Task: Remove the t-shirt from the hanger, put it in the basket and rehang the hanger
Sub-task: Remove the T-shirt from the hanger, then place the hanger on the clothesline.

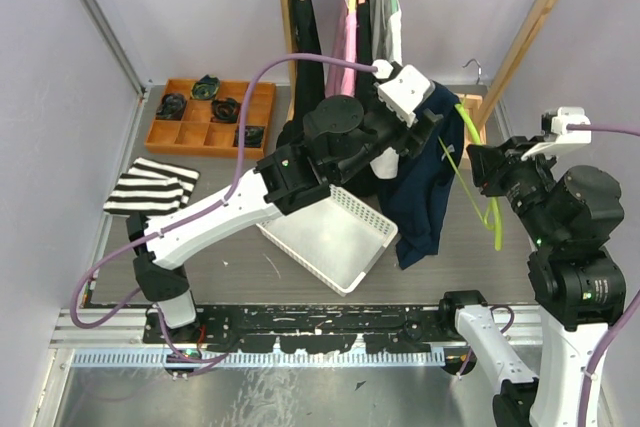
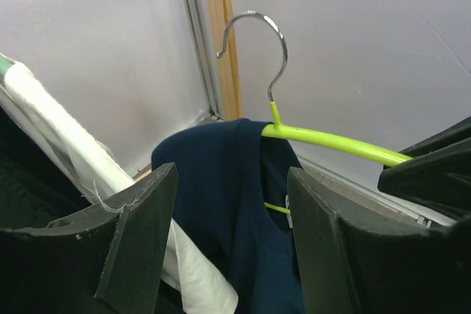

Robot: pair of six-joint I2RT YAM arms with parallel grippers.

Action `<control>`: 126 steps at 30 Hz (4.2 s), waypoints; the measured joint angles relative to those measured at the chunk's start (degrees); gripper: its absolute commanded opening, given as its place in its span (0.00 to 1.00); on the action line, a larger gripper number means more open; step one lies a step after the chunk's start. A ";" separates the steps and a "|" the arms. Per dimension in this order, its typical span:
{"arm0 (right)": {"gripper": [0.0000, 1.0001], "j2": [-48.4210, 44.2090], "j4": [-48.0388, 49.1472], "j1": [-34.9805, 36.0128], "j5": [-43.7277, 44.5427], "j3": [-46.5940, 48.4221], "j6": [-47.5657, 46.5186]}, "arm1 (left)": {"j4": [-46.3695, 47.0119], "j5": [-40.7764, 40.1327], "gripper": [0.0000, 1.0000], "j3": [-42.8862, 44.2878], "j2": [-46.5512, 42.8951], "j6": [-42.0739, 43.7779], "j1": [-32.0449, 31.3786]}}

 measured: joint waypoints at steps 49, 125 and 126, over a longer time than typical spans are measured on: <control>0.01 -4.72 0.70 0.00 -1.33 0.07 -0.55 | 8.09 23.61 0.69 -10.56 2.32 -11.32 7.72; 0.01 6.64 12.94 0.00 7.61 2.78 2.86 | -6.36 15.63 0.00 -6.27 -10.47 -10.12 5.66; 0.01 8.41 13.31 0.00 7.72 3.34 2.80 | -6.38 15.78 0.00 -6.99 -11.85 -10.19 5.79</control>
